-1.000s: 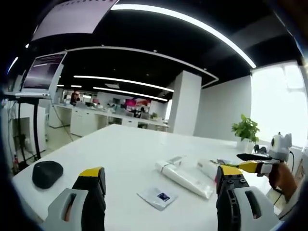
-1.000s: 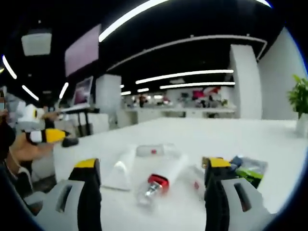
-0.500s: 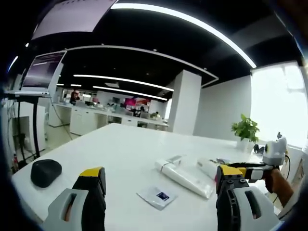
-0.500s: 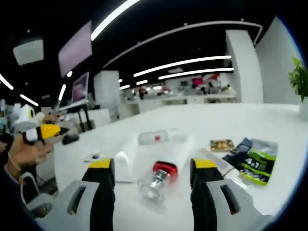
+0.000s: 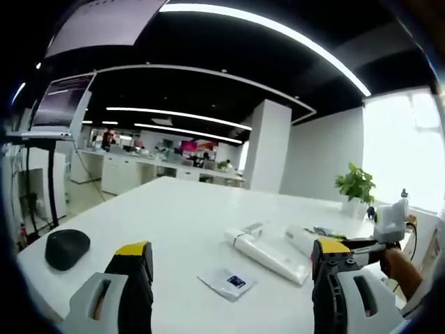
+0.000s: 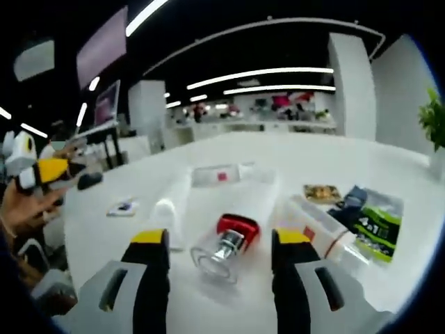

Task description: Arrange the skincare products in the storage area until every visible bottle or jar stands upright without overlapping.

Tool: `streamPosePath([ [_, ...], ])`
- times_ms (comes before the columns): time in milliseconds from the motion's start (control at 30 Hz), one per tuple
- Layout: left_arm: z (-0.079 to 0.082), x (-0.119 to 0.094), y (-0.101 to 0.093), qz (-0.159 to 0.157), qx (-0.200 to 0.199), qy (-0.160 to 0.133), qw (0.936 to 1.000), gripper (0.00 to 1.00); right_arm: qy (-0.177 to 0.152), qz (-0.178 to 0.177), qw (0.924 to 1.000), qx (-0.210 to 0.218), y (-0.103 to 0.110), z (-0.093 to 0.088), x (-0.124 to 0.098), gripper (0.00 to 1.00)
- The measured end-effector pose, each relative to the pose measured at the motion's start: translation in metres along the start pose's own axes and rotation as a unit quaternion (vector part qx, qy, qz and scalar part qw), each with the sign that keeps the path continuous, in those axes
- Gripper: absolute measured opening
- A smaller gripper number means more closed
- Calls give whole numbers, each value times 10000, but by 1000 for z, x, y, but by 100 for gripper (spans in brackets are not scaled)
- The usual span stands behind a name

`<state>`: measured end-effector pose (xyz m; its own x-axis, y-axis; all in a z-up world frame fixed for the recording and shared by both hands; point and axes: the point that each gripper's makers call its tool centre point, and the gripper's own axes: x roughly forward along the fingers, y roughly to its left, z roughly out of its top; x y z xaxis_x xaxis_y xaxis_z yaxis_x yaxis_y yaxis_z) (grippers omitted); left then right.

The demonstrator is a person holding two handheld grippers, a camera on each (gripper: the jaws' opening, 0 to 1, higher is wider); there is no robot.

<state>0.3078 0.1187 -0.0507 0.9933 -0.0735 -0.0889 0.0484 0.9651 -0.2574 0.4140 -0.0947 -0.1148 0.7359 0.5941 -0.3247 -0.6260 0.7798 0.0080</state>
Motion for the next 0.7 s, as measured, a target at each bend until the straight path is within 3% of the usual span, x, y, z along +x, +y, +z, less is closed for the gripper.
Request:
streamPosePath([
  [167, 0, 0, 0, 9, -7, -4, 10000, 98, 135, -164, 9997, -152, -5, -5, 4, 54],
  [367, -3, 1, 0, 14, -25, 35, 10000, 98, 375, -137, 9992, 31, -8, -15, 7, 46],
  [700, -4, 2, -1, 5, -46, 56, 10000, 98, 394, -300, 9987, -76, -13, -14, 1, 35],
])
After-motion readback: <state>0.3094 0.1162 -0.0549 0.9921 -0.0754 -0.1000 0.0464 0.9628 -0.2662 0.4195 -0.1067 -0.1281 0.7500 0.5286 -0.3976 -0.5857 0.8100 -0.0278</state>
